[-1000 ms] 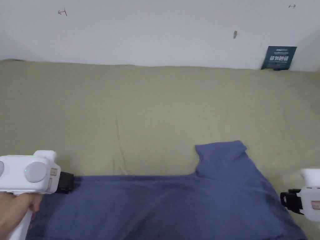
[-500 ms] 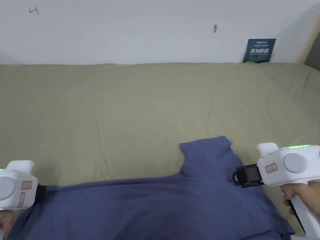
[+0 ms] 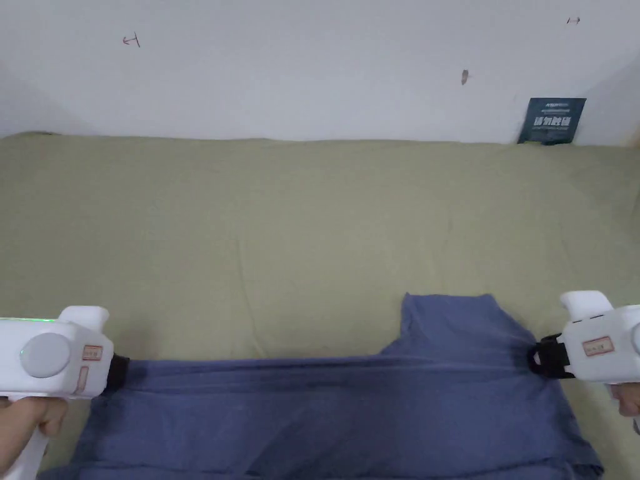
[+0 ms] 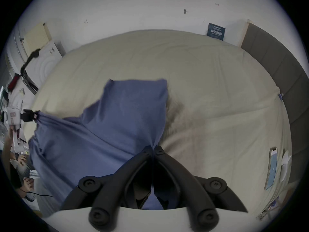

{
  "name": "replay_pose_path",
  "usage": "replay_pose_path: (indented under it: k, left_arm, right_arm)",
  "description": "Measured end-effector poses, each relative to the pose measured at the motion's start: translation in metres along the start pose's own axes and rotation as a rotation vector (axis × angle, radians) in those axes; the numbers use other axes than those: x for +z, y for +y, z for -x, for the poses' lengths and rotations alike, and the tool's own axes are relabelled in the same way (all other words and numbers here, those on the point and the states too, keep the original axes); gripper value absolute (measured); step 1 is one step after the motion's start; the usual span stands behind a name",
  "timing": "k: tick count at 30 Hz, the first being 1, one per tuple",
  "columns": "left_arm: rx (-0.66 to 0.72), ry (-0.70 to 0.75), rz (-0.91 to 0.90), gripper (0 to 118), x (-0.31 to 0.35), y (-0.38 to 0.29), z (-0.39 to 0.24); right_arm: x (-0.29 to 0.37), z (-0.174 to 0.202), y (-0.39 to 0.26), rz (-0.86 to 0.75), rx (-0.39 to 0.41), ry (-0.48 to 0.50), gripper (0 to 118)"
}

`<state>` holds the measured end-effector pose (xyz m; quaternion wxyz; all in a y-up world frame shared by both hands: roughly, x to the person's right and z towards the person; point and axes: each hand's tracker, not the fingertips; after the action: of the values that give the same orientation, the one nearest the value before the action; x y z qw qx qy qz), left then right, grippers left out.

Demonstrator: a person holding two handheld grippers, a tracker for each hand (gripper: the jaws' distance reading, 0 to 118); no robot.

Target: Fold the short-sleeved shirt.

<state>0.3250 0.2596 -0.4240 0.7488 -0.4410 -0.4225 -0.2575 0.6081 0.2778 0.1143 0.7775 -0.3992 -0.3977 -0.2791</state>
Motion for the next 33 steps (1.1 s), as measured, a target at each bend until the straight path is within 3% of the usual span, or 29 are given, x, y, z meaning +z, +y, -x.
replay_pose_path:
  k: [7, 15, 23, 33]
  left_arm:
    - [0.018, -0.043, -0.081, 0, 0.067, -0.046, 0.015]
    - [0.021, -0.075, -0.143, 0, 0.118, -0.115, 0.034]
    - [-0.018, -0.064, -0.176, 0, 0.137, -0.177, 0.034]
    - [-0.026, -0.058, -0.101, 0, 0.109, -0.211, 0.037]
  right_arm:
    - [0.074, 0.001, -0.047, -0.067, -0.002, 0.03, 2]
    - [0.129, 0.016, -0.128, -0.116, 0.054, 0.024, 2]
    - [0.139, 0.02, -0.195, -0.087, 0.064, 0.009, 2]
    - [0.113, 0.002, -0.223, -0.028, 0.01, 0.012, 2]
